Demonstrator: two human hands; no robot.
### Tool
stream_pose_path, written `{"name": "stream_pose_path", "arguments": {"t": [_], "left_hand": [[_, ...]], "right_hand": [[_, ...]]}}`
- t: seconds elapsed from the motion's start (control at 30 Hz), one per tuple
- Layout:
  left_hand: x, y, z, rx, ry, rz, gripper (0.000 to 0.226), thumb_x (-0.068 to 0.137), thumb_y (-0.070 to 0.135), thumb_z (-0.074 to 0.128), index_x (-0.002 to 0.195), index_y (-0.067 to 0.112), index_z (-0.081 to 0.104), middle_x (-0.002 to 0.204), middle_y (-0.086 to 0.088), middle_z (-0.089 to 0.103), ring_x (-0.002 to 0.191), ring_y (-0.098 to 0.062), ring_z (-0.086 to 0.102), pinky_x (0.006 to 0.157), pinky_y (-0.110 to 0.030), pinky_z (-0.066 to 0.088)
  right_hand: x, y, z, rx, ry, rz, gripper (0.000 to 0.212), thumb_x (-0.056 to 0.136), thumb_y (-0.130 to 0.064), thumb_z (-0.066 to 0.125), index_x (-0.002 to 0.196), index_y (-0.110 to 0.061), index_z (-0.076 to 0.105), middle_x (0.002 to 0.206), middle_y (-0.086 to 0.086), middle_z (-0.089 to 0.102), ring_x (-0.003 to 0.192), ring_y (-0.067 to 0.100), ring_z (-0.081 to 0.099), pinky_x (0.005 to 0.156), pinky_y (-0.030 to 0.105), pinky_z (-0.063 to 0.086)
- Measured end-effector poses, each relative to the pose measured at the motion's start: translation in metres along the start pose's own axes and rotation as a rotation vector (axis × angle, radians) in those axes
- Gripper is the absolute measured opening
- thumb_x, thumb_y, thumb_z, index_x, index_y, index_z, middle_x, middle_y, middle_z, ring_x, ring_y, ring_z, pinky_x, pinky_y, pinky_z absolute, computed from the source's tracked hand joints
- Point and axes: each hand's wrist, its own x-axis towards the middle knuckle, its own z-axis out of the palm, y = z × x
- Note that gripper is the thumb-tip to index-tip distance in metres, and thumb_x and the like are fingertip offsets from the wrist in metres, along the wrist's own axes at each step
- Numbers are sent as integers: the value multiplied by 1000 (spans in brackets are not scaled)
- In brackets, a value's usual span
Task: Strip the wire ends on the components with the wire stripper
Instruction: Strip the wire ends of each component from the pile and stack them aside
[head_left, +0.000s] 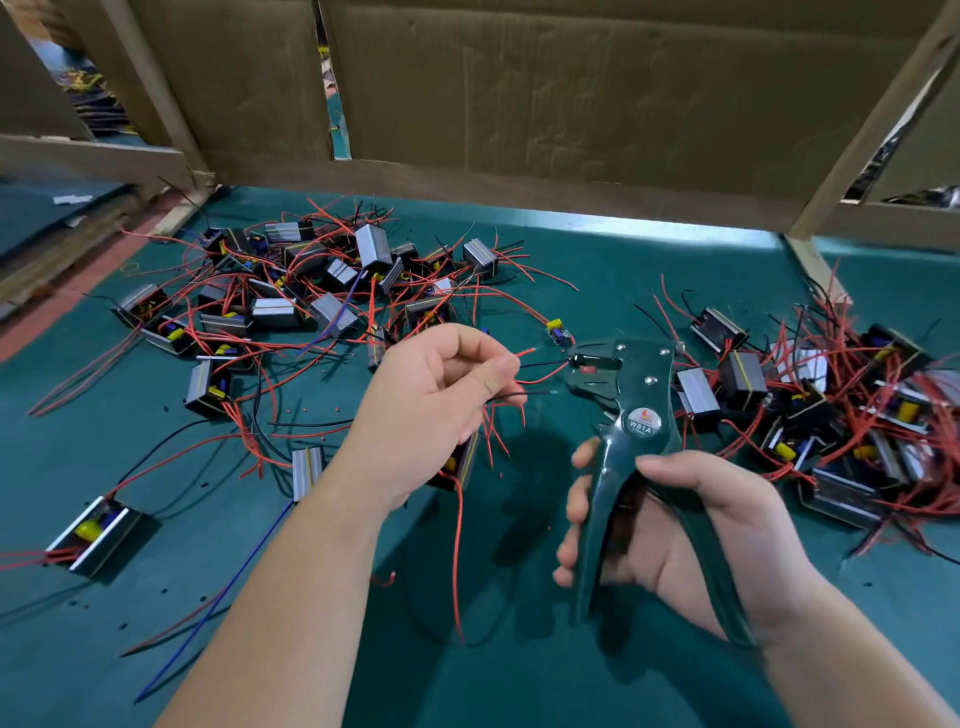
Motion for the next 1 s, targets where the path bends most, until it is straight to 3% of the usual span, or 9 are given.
{"name": "stream_pose_path", "arguments": {"t": [0.1,0.27,0.43,1.0], "left_hand": [[0,1,0,48,-10,41,9,86,9,67,78,14,65,64,0,70,37,-1,39,39,-10,30],[-3,2,3,124,-14,150,10,84,6,70,77,14,70,62,7,69,43,4,52,48,-3,37],[-3,-2,4,233,-8,194,8,80,21,69,77,27,72,71,7,73,66,-5,66,67,-15,51],[-6,3,-1,317,-49,214,10,79,19,68,75,29,71,70,10,72,67,-5,66,69,-21,55]], "right_hand": [[-3,0,1,-17,-103,11,53,56,-31,83,100,-4,68,83,25,59,71,40,62,71,57,52],[-4,3,5,-50,-152,-1,47,62,-28,82,99,-4,66,79,27,59,69,41,62,69,56,51],[-3,3,5,-70,-94,-26,47,60,-28,84,95,-5,66,76,27,59,66,39,62,67,54,52],[-3,7,2,-200,-43,-61,37,62,-23,80,92,-7,66,74,27,58,63,39,61,63,53,51]]}}
